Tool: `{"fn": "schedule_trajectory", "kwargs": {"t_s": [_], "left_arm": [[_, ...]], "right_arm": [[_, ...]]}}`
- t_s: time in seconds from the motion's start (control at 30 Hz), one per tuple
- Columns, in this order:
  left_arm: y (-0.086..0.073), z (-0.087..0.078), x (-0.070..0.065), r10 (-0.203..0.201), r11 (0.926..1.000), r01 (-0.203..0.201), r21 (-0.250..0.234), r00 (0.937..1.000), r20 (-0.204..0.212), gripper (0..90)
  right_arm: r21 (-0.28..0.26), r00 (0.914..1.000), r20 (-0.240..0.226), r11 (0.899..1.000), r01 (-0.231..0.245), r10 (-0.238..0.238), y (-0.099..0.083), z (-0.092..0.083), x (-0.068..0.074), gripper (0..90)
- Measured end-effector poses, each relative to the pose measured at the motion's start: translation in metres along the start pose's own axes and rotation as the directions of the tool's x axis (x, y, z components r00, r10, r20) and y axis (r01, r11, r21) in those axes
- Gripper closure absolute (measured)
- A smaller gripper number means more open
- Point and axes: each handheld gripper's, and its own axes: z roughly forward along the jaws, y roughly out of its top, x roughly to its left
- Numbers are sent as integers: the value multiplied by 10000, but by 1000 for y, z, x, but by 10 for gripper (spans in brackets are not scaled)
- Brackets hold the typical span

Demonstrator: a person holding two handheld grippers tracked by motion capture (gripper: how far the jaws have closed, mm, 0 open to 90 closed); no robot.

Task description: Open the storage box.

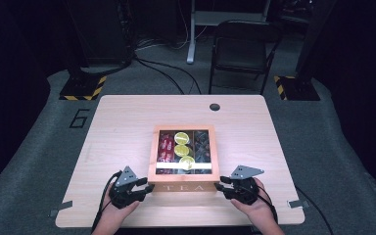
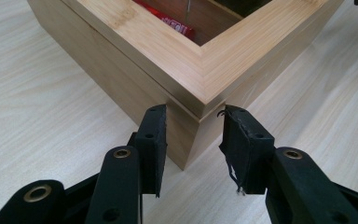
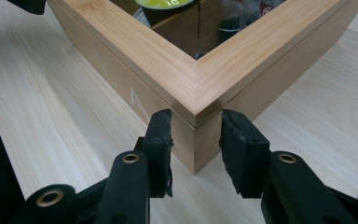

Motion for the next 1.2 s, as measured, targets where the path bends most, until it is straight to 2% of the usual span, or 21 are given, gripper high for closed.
{"fn": "schedule_trajectory", "kwargs": {"t_s": [0.17,0.23,0.3,0.47,0.53,0.57,0.6,0.67,0.73,0.83,0.9,1.17,1.2], "left_arm": [[1,-2,-2,-175,9997,175,-161,9998,30,602],[3,-4,0,-26,9999,26,-166,10000,1,606],[3,-3,-3,-123,9995,121,-275,9999,-87,605],[4,-4,-2,18,9999,-18,-143,10000,-7,604],[4,-4,-2,0,9999,0,-170,10000,-30,602],[4,-3,-2,3,9998,-5,-191,10000,-60,602],[5,-4,-2,-50,9997,51,-218,10000,42,593],[5,-4,0,-155,9996,158,-221,9998,133,593],[5,-4,0,-168,9996,171,-216,9998,132,593],[6,-5,0,-153,9998,155,-112,9996,233,593],[6,-4,0,-118,9998,120,-163,9999,115,594],[7,-6,0,-36,9999,38,-102,9999,118,596],[7,-5,-1,-117,9997,119,-199,9999,90,596]], "right_arm": [[-86,10000,16,10000,-12,12,1,-1,0,622],[-91,10000,24,10000,-37,38,2,-1,1,617],[-131,10000,11,9999,0,0,2,-1,1,611],[-171,10000,80,9998,-29,30,3,-2,1,597],[-580,9999,-28,9982,-172,171,5,-6,0,599],[-580,9999,-28,9982,-172,171,5,-6,0,599],[-1001,9992,-146,9942,-390,377,6,-9,-1,607],[-1064,9989,-190,9933,-453,435,7,-9,-1,605],[-778,9994,-127,9964,-327,318,7,-7,-2,582],[-407,9990,-211,9984,-405,396,3,-4,-2,568],[-247,9992,-168,9991,-359,355,1,-3,-3,569],[-170,9994,-133,9994,-307,305,3,1,-1,564],[-213,9995,-170,9994,-271,267,4,1,-1,563]]}}
